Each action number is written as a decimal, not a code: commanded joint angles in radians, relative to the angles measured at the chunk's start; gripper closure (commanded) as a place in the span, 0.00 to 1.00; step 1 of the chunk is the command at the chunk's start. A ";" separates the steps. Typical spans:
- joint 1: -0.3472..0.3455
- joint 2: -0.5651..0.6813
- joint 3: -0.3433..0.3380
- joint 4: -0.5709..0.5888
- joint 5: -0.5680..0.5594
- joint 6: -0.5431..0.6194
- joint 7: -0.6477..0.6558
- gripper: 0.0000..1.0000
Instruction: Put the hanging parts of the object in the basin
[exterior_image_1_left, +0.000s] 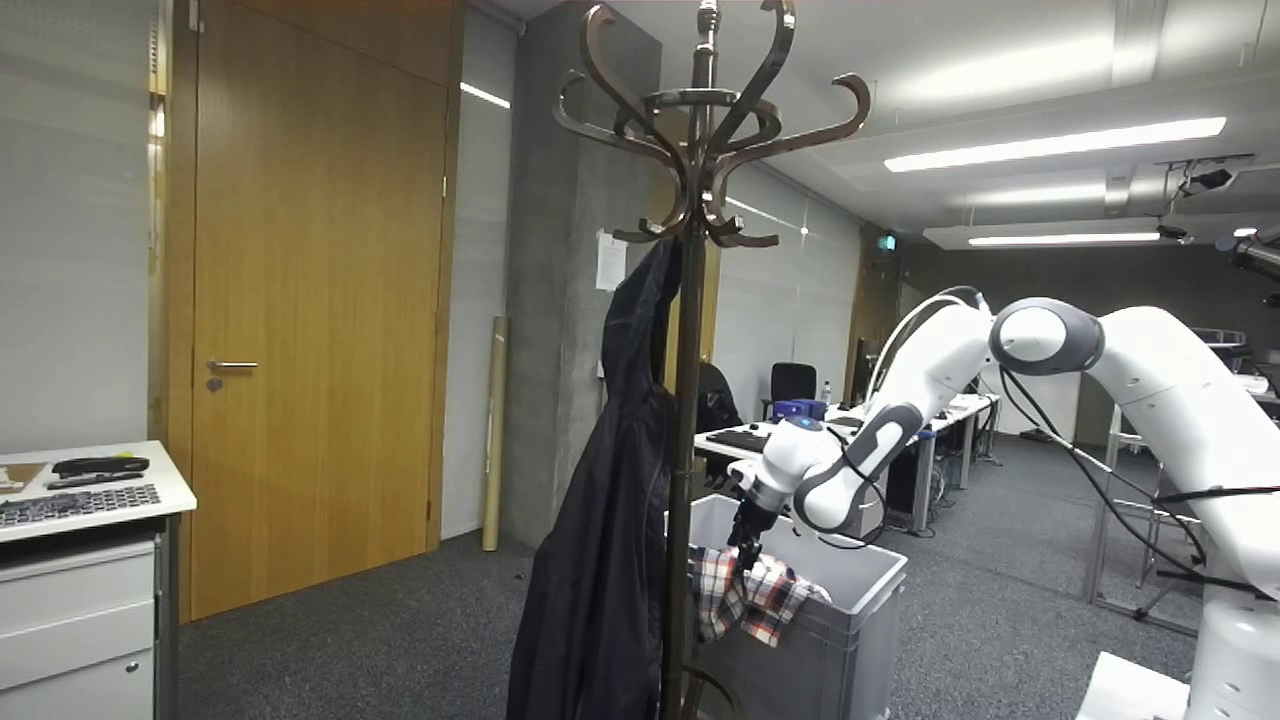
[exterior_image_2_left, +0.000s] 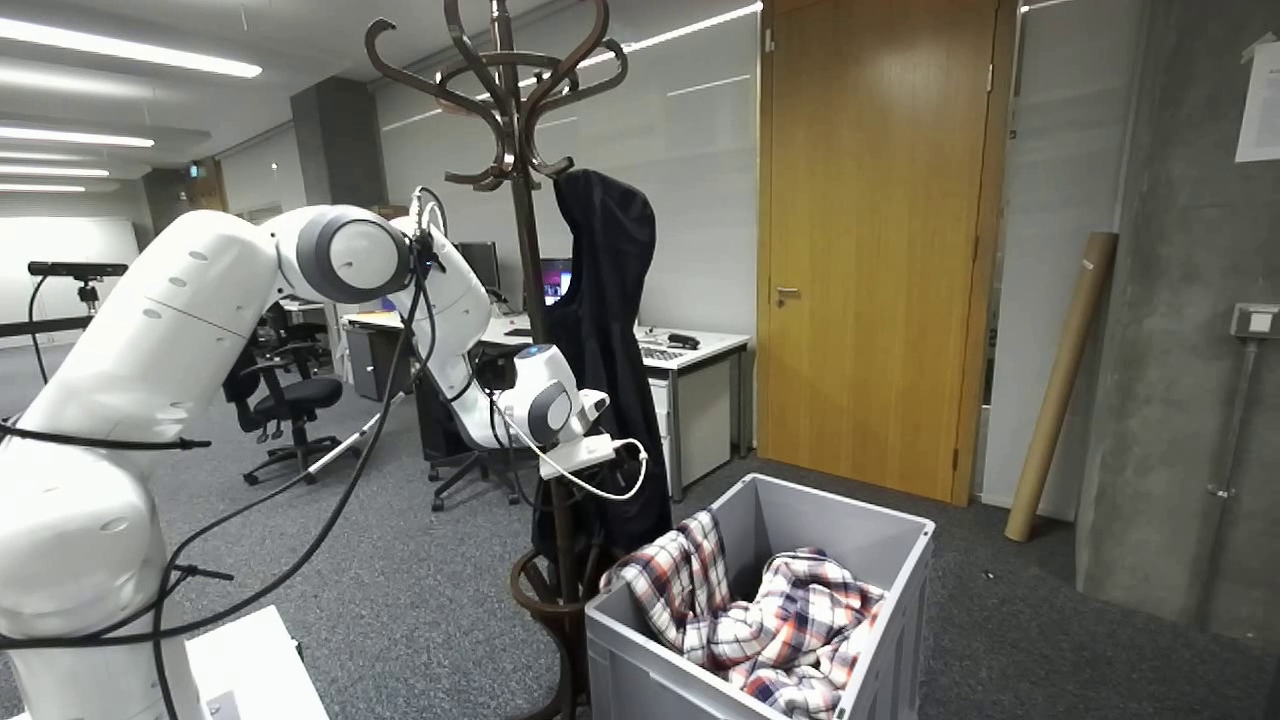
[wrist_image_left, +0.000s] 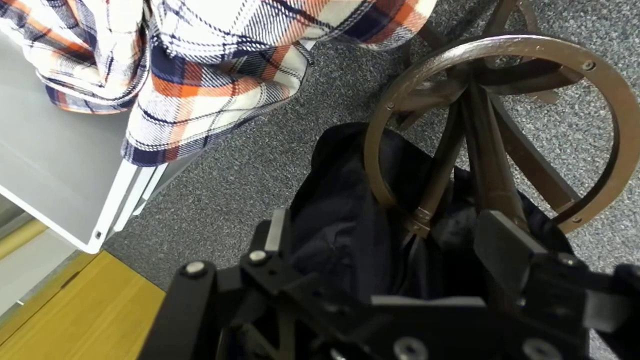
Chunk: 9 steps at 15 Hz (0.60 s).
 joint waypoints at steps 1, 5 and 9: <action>-0.013 0.036 -0.001 0.036 -0.056 0.024 -0.069 0.00; -0.039 0.077 0.008 0.069 -0.124 0.058 -0.176 0.00; -0.076 0.126 0.026 0.099 -0.168 0.101 -0.288 0.00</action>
